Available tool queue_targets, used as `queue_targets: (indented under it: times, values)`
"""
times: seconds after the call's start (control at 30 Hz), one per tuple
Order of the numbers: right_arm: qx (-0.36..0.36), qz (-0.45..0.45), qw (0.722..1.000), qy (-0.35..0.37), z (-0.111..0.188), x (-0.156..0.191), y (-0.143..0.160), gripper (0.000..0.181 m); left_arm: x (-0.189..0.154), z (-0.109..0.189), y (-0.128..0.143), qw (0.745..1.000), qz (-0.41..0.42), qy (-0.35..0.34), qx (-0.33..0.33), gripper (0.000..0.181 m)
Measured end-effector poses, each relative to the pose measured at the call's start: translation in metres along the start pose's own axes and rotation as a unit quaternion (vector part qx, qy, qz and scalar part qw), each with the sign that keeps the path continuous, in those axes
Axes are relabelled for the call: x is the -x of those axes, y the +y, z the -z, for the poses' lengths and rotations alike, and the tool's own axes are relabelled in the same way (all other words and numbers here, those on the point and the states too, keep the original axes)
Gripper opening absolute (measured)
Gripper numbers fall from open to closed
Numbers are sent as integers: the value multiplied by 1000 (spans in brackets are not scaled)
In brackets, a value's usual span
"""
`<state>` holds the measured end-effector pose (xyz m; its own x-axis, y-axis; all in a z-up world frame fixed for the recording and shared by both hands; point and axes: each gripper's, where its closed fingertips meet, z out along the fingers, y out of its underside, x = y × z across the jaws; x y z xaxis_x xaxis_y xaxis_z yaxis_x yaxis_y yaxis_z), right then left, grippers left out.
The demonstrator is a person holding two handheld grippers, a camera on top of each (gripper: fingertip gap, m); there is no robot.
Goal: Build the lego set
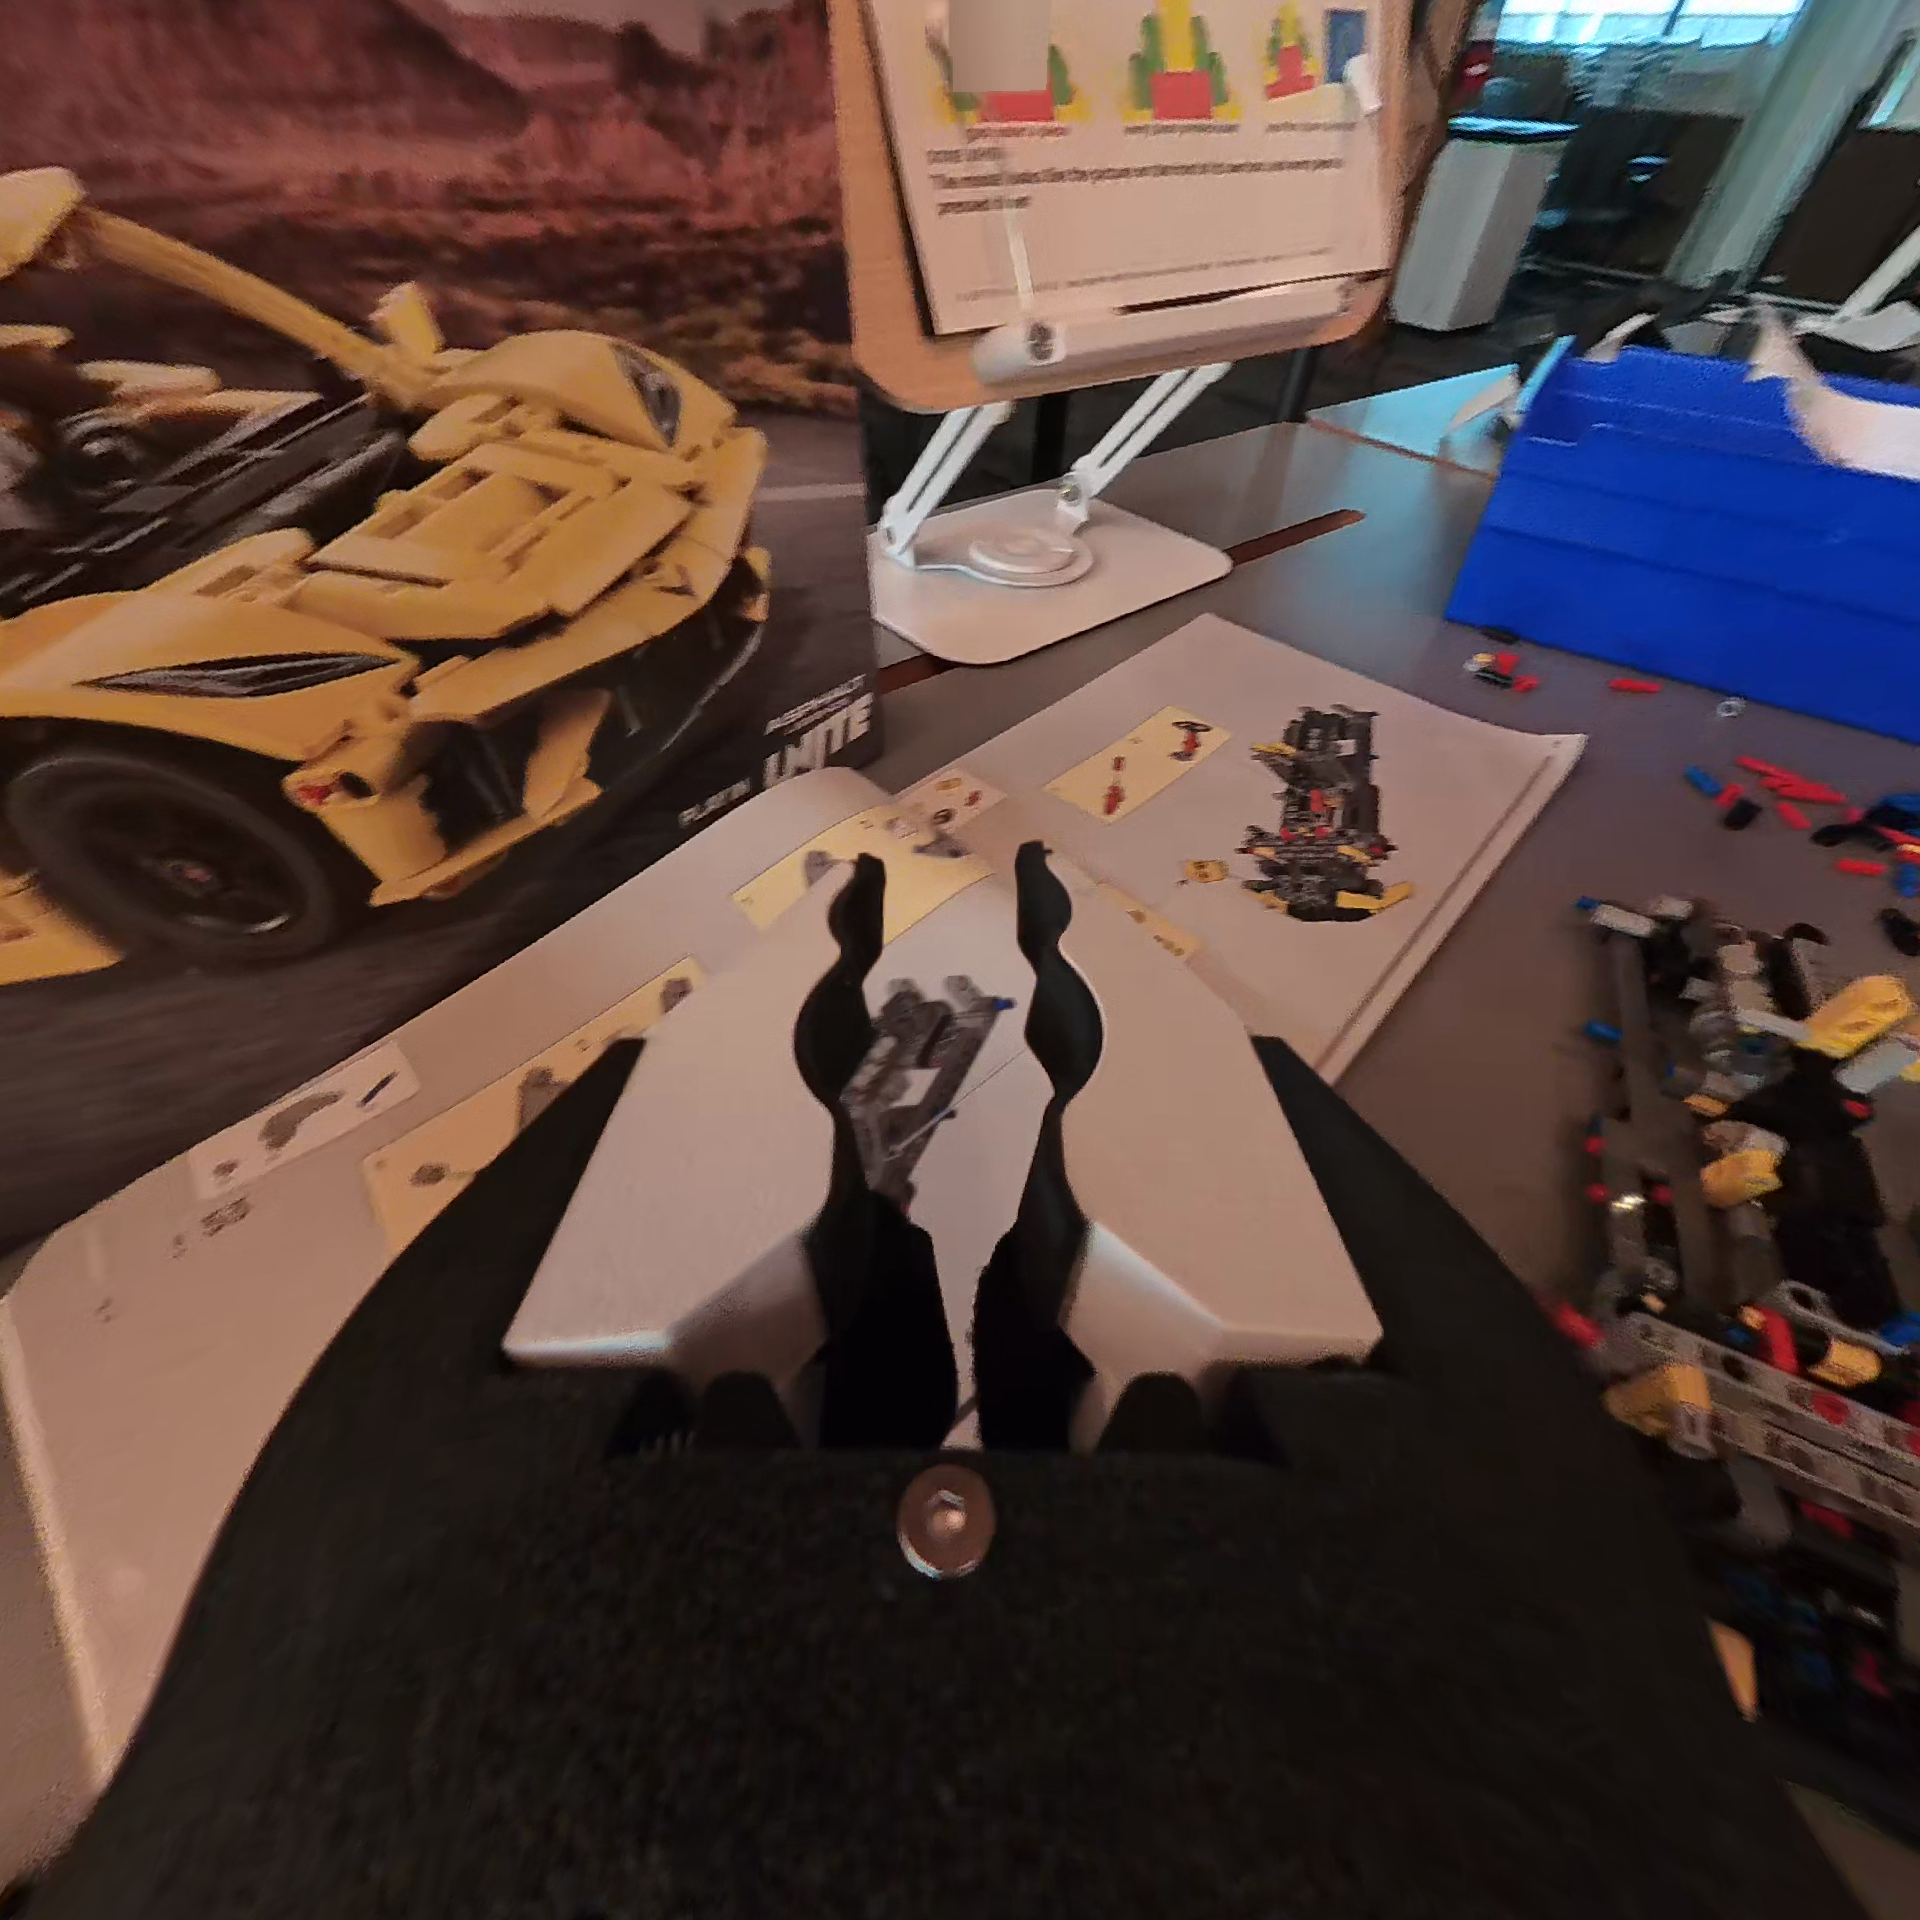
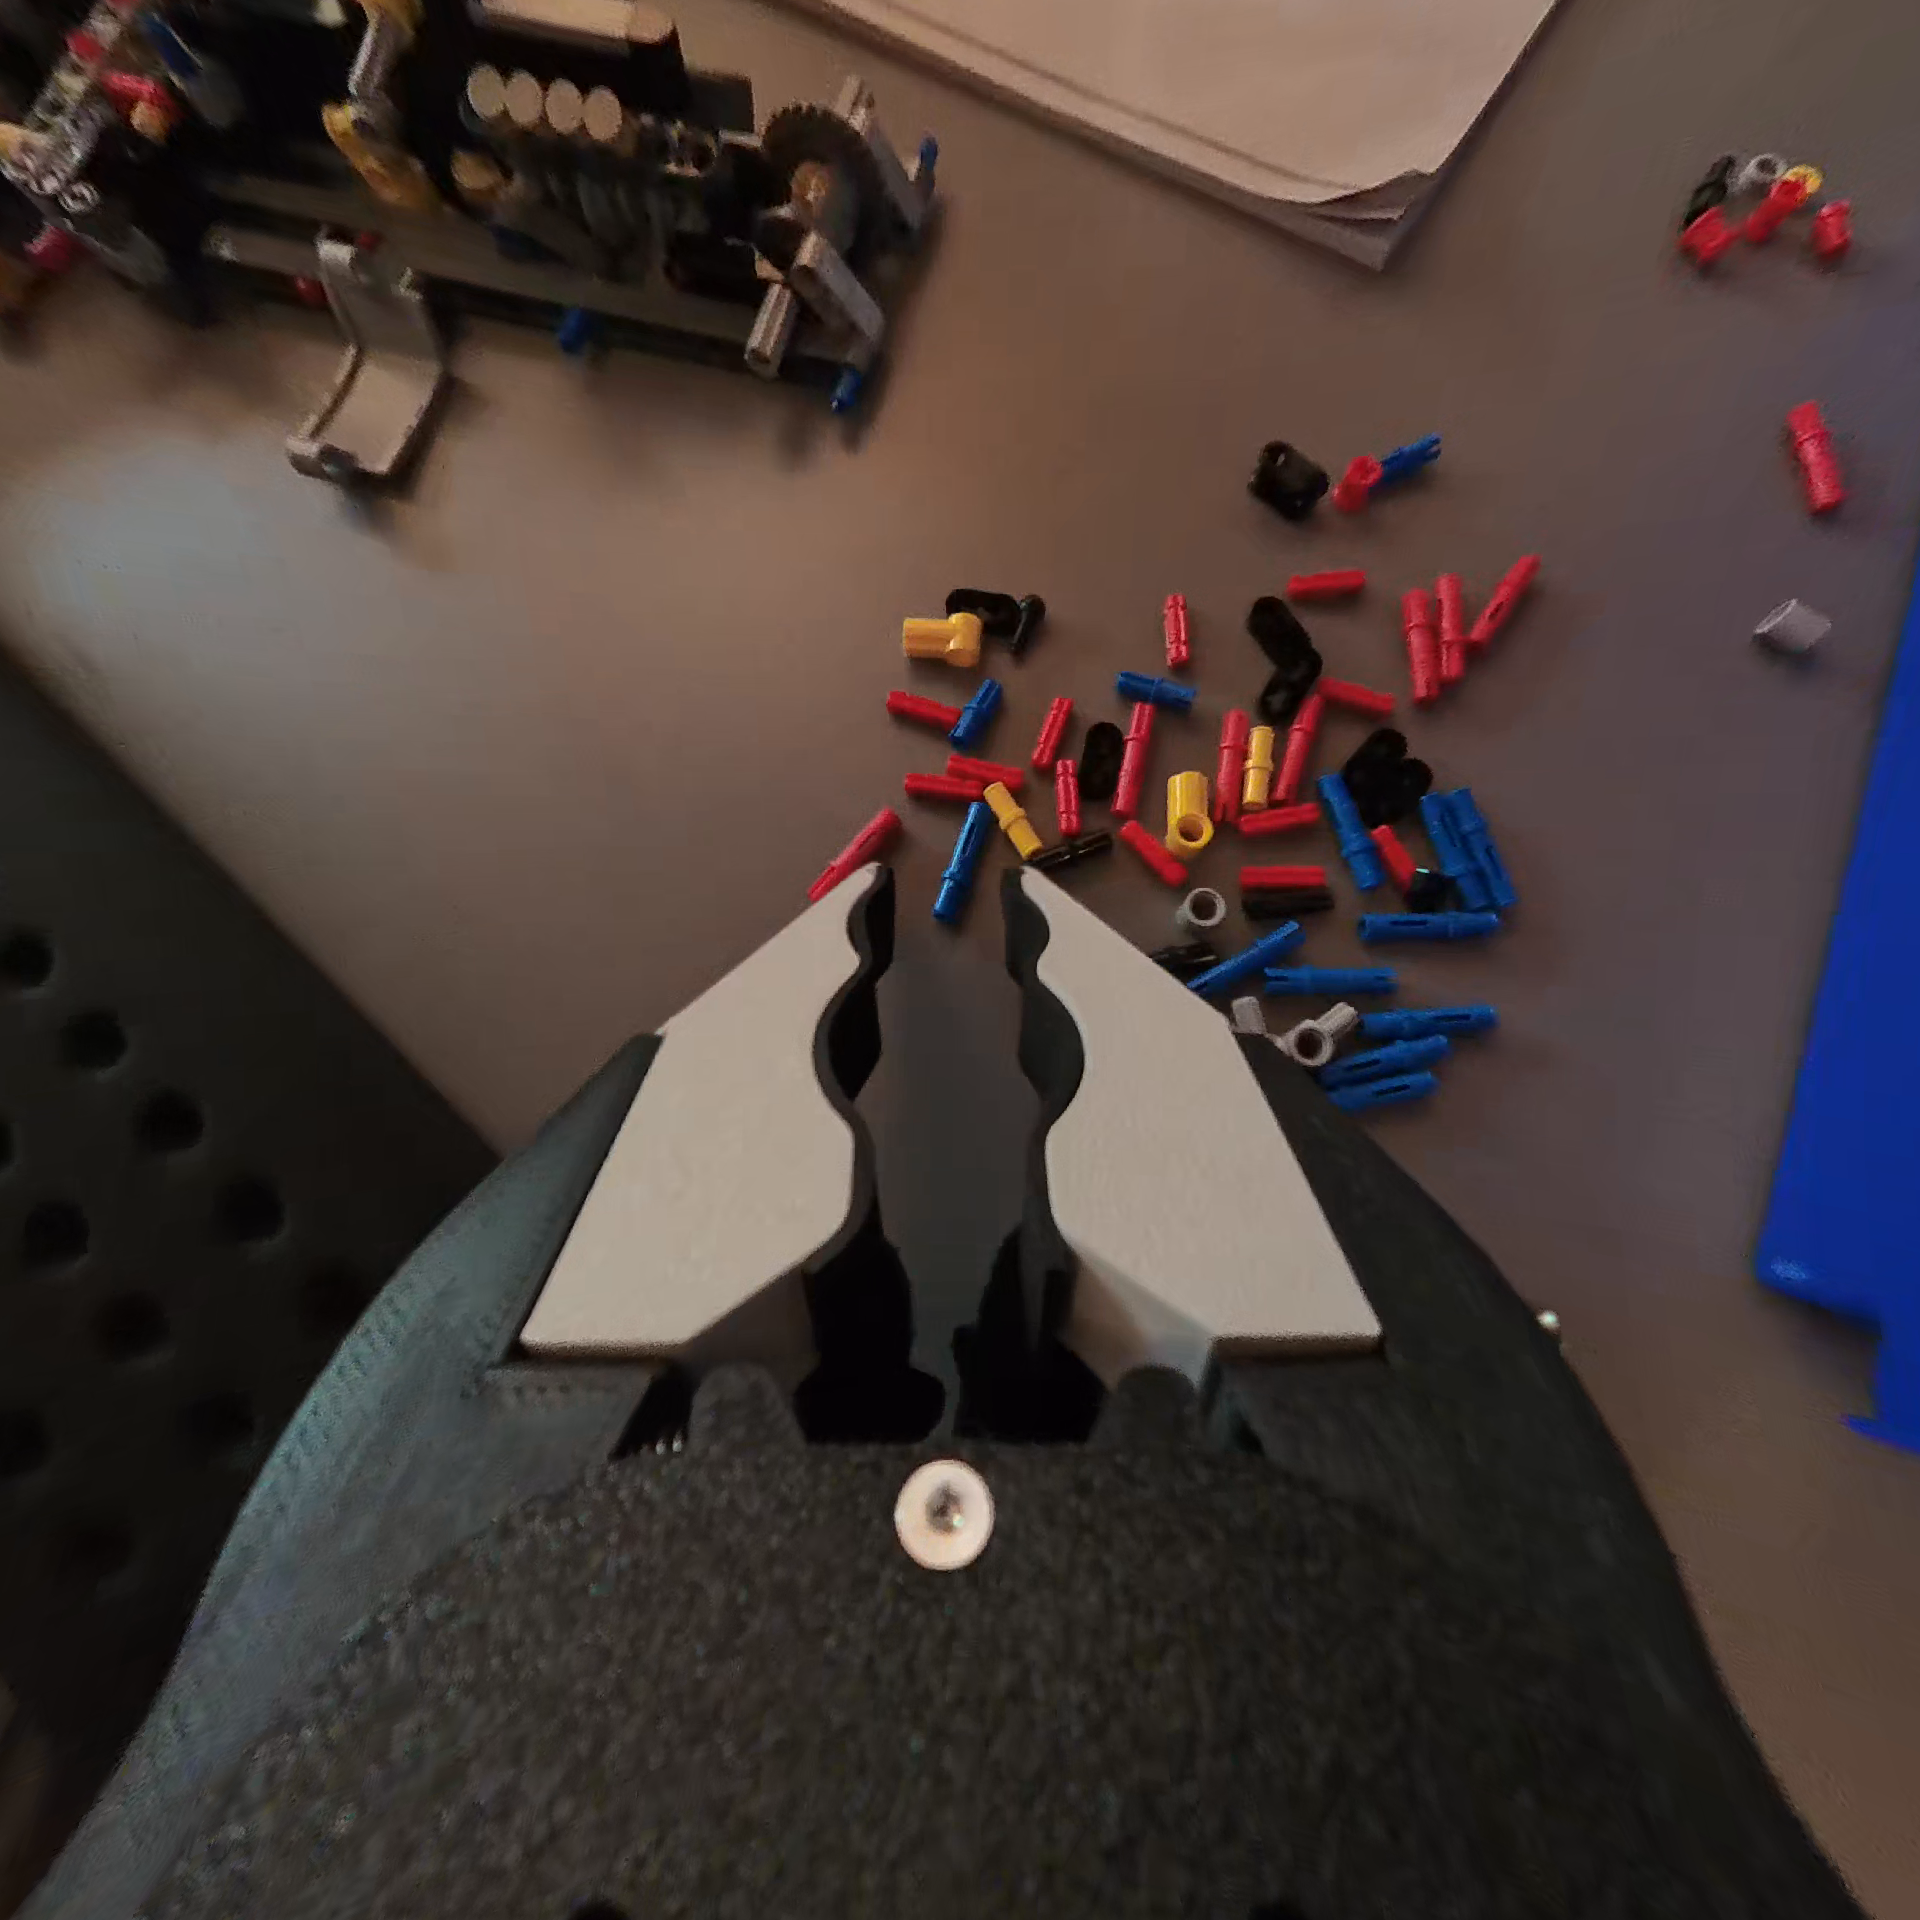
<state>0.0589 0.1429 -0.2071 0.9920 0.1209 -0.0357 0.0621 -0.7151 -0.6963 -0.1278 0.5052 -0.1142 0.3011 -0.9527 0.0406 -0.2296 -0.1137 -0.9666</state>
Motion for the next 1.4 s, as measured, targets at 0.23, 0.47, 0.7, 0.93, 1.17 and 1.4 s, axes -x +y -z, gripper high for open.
queue_targets:
  times: [0.23,0.47,0.7,0.93,1.17,1.4]
  values:
    - [26,35,999,27,-4,-1,4,4,95,37,50,967,84,-212,115,22]
    - [18,40,997,70,15,-6,-9,4,121,53,74,947,122,-252,156,23]
    - [3,73,994,-82,-13,78,-51,4,116,48,69,954,110,-236,150,21]
    - [49,135,984,-108,-60,106,-46,5,130,66,68,942,78,-285,161,21]
    - [43,97,989,-102,-61,102,-50,15,127,63,69,946,92,-270,157,22]
    - [-3,23,999,28,-12,30,-50,18,123,62,59,950,76,-267,140,21]
